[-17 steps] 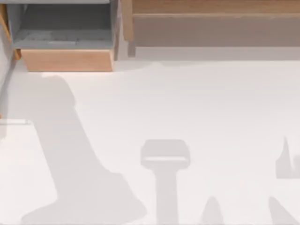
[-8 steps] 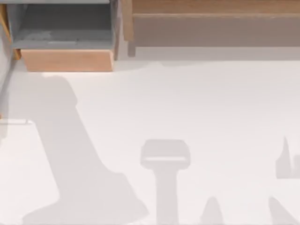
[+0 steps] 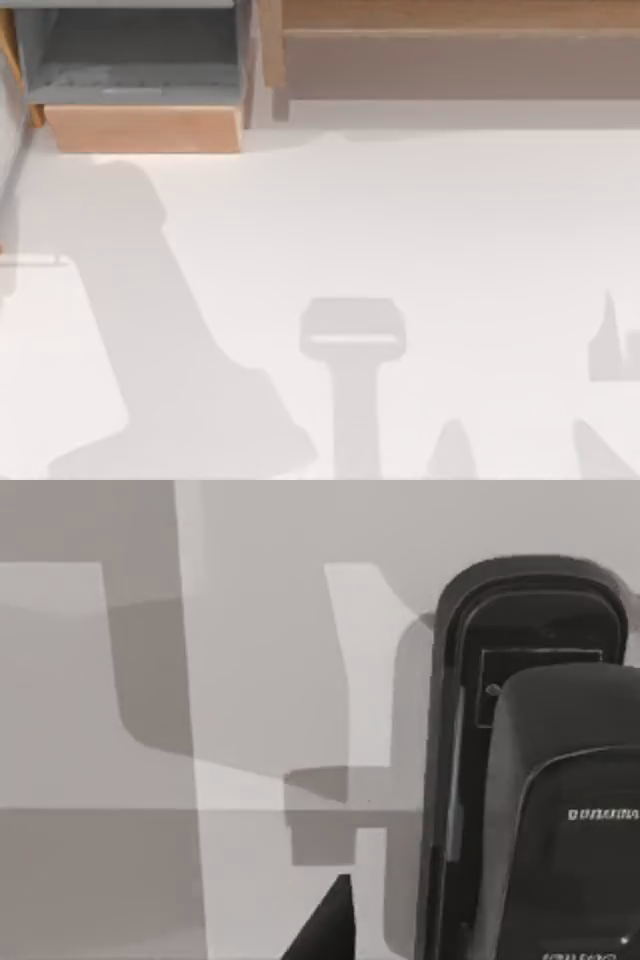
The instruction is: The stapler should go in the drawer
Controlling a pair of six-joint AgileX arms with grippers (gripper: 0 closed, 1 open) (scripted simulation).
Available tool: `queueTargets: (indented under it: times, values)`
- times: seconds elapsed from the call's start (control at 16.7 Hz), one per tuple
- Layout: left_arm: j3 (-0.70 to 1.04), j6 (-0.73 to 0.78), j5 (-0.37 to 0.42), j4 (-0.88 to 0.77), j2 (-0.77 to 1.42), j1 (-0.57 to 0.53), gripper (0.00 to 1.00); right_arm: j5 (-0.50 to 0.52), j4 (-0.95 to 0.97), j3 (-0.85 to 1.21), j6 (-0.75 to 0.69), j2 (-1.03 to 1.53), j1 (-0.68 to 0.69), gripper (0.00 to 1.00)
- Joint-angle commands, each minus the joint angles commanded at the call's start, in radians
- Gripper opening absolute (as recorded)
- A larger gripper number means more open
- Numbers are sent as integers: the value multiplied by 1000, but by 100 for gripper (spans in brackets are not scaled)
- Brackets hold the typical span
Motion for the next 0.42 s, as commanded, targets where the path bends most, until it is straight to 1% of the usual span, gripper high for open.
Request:
queueTargets:
  times: [0.06,0.12,0.42]
  values:
    - [0,0,0,0,0,0,98,0,0,0,0,0,0,100]
    - [0,0,0,0,0,0,100,0,0,0,0,0,0,100]
    - [0,0,0,0,0,0,100,0,0,0,0,0,0,100]
